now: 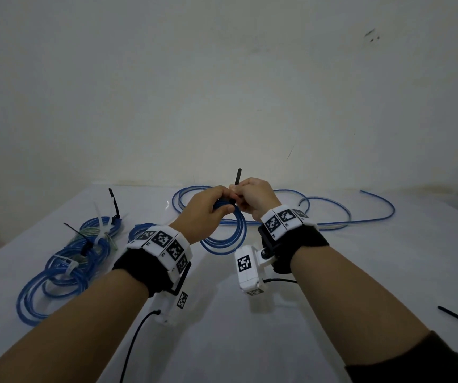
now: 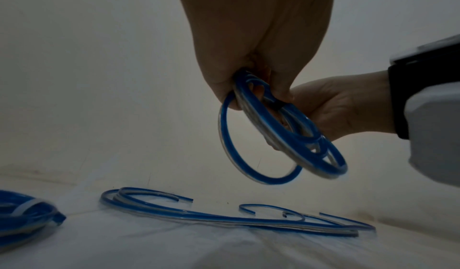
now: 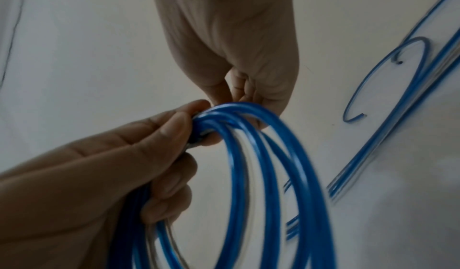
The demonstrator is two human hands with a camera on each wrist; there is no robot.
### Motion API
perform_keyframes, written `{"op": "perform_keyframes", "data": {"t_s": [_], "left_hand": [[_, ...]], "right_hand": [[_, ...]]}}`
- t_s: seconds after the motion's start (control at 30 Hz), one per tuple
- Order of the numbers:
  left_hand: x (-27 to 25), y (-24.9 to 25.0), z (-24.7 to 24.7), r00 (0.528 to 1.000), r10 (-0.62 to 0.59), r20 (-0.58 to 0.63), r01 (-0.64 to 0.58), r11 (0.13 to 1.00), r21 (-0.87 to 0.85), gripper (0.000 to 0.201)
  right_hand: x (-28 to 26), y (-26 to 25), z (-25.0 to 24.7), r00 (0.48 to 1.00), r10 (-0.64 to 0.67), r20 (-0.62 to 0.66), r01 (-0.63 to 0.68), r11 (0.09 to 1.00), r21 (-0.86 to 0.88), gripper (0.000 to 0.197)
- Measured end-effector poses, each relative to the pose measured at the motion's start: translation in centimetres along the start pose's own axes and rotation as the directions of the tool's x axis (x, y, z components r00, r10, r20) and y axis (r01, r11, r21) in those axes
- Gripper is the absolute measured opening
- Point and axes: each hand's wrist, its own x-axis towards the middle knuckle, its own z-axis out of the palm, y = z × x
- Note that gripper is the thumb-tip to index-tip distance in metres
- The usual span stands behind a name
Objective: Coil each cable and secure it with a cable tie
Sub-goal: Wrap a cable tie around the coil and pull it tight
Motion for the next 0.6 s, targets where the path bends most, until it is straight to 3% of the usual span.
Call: {"op": "perform_keyframes", "data": {"t_s": [0.2, 0.3, 0.6], "left_hand": [[-0.2, -0.5, -0.8, 0.997, -0.078, -0.029, 0.076, 0.996, -0.046, 0.02], [-0.4, -0.6, -0.8, 0.997, -0.081, 0.004, 0.081, 0.997, 0.018, 0.02], [-0.6, -0.4, -1.0, 0.996, -0.09, 0.001, 0.09, 0.995, 0.043, 0.022]], "right_hand": [[-0.9, 0.9, -0.1, 0.974, 0.116, 0.194, -0.126, 0.991, 0.038, 0.02], [-0.8, 0.6, 0.3, 0.983, 0.103, 0.154, -0.11, 0.993, 0.039, 0.008], [-0.6, -0.6, 1.1, 0.996, 0.079, 0.052, -0.076, 0.996, -0.044, 0.015]]}}
